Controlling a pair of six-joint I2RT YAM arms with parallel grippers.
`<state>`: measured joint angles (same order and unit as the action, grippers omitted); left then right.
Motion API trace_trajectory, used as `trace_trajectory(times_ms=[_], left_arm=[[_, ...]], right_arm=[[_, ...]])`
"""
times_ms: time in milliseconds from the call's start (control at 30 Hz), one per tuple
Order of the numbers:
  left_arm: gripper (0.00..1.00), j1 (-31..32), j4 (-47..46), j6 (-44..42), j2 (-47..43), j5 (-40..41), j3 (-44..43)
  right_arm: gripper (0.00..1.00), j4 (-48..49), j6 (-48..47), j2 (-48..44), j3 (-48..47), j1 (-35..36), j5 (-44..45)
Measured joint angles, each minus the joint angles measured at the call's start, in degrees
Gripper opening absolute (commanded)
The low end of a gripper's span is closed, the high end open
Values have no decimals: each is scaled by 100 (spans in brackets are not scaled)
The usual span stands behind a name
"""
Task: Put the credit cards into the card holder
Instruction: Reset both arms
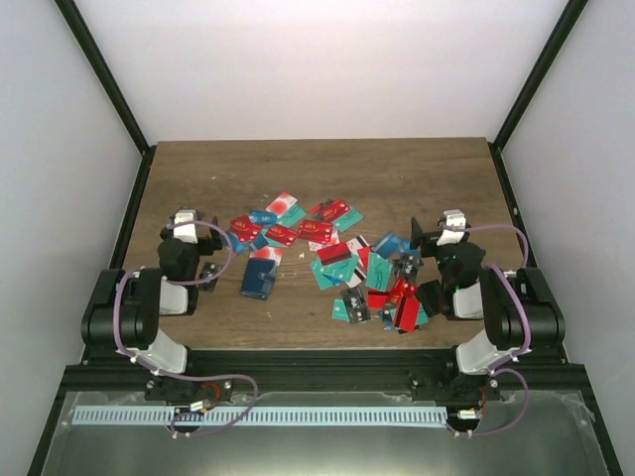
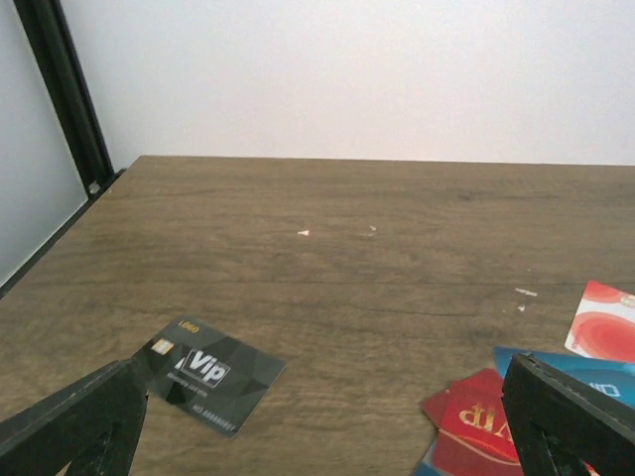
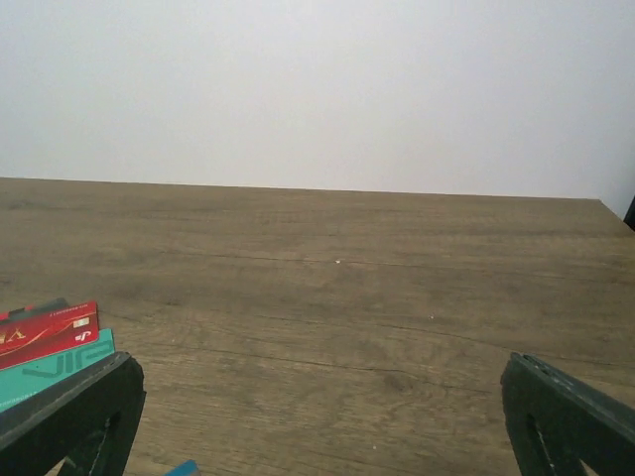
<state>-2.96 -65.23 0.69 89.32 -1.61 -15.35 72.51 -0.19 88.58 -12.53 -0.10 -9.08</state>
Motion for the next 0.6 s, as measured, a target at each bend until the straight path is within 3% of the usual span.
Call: trace_trajectory(times_ms=[600], left_arm=[[100,129,13,-96,0,245,-48]], right_arm=[[100,-140,131,-13,-61,-20,-118]])
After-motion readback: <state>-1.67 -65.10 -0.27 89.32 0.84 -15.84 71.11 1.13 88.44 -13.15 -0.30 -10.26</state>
